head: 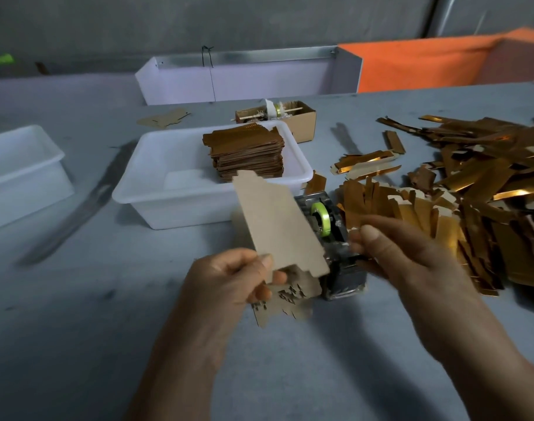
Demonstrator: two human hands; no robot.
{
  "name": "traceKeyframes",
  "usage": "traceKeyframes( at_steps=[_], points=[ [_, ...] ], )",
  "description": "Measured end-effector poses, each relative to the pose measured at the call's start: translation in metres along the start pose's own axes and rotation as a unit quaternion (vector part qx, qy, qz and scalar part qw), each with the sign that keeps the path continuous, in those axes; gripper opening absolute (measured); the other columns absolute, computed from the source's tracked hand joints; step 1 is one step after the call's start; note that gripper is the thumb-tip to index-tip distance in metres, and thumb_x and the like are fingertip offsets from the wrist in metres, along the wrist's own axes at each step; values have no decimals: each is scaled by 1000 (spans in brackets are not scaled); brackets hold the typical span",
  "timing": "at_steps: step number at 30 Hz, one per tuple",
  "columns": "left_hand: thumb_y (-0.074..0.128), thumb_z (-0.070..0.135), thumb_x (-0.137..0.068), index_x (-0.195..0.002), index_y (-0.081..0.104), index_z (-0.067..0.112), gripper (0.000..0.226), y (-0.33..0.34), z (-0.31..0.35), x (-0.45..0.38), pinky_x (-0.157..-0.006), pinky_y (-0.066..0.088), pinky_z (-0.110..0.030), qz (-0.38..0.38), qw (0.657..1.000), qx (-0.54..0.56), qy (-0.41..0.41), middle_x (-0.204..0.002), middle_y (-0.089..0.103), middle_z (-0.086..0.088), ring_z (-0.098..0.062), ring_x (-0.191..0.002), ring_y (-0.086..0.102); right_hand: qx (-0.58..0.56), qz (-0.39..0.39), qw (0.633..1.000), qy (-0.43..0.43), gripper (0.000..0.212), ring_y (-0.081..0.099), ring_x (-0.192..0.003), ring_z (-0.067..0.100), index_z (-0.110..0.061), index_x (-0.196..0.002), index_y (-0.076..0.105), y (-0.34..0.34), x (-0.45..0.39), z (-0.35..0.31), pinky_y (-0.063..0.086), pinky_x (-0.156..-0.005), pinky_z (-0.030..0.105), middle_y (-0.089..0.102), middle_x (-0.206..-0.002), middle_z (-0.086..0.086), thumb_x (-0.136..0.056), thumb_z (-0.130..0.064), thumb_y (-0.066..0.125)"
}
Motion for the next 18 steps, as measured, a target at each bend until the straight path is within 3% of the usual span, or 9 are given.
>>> traceKeyframes(
  at_steps=[3, 6, 8, 10, 11, 13, 15, 18],
  points=[
    [64, 10, -86, -68, 76, 14, 22, 12, -9, 5, -61, 52, -23, -67, 997, 34, -27, -74, 74, -5, -19, -73, 65, -106, -69, 989, 80, 35, 66, -87, 11, -35, -89, 69, 14, 4, 7, 53, -65, 21, 69, -87, -12, -60, -54, 61],
    [64, 8, -87, -65, 74, 11, 24, 18, -13, 9, -58, 52, -19, -102, 993, 40, -40, -73, 72, -5, -17, -75, 71, -147, -63, 983, 93, 34, 67, -90, 17, -26, -97, 70, 14, 3, 10, 52, -71, 29, 72, -91, -6, -64, -34, 66],
    [71, 17, -83, -74, 74, 7, 14, 19, -11, 9, -70, 58, -27, -109, 993, 36, -39, -81, 74, -11, -25, -84, 73, -151, -54, 983, 85, 30, 68, -86, 17, -22, -92, 71, 11, 4, 8, 52, -71, 31, 73, -89, -1, -63, -28, 66],
    [80, 27, -70, -92, 72, 4, 33, 22, -8, 9, -80, 59, -35, -103, 992, 59, -36, -93, 75, -14, -32, -92, 71, -149, -56, 984, 82, 25, 69, -81, 17, -21, -86, 71, 10, 8, 7, 52, -70, 31, 72, -85, 3, -62, -27, 66],
    [82, 27, -64, -97, 70, 6, 41, 24, -6, 8, -77, 60, -34, -94, 992, 81, -33, -94, 75, -11, -30, -92, 72, -149, -61, 984, 82, 25, 69, -79, 16, -20, -84, 70, 11, 11, 7, 52, -68, 29, 72, -82, 4, -61, -27, 66],
    [87, 25, -61, -100, 70, 13, 44, 30, -2, 8, -73, 59, -35, -61, 994, 84, -14, -93, 76, -6, -25, -88, 72, -148, -79, 982, 89, 25, 69, -73, 14, -16, -83, 69, 15, 17, 7, 53, -62, 25, 72, -78, 4, -60, -26, 66],
    [79, 29, -59, -101, 70, 18, 44, 36, -4, 8, -78, 58, -43, -29, 998, 54, 2, -92, 76, -4, -25, -88, 72, -148, -92, 980, 95, 25, 70, -72, 12, -14, -81, 67, 19, 21, 7, 53, -60, 23, 72, -76, 4, -60, -26, 65],
    [76, 30, -59, -102, 69, 20, 45, 40, -9, 8, -78, 58, -42, -6, 999, 37, 13, -91, 76, 1, -20, -86, 72, -145, -84, 981, 95, 25, 69, -70, 10, -11, -80, 67, 20, 24, 10, 54, -56, 22, 72, -75, 5, -61, -25, 64]
  ],
)
Point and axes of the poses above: each hand's wrist, its own x-axis away from the middle knuckle, its own y-axis out of the palm, z = x × y, the point moved 3 cm from there along -x, towards the middle knuckle
